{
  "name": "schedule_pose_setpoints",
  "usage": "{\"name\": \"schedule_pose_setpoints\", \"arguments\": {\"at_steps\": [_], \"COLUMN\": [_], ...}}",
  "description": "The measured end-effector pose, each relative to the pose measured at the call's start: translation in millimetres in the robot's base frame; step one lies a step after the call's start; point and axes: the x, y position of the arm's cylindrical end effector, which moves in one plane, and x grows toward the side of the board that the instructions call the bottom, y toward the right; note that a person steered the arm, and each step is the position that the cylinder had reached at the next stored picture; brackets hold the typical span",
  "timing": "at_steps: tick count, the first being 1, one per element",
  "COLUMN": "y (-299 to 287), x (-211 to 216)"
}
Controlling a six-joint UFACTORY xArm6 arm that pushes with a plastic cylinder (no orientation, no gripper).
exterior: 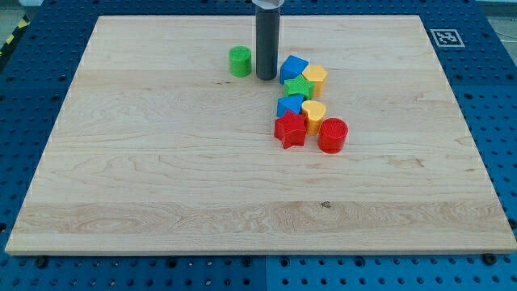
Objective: Separate the yellow hexagon from the blue cube
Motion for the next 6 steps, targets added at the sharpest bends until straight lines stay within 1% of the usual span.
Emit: {"name": "schedule_pose_setpoints", "arguments": {"at_steps": [1, 3, 4, 5, 6], "y": [14, 38, 38, 33, 41], "x": [2, 26, 28, 4, -28]}}
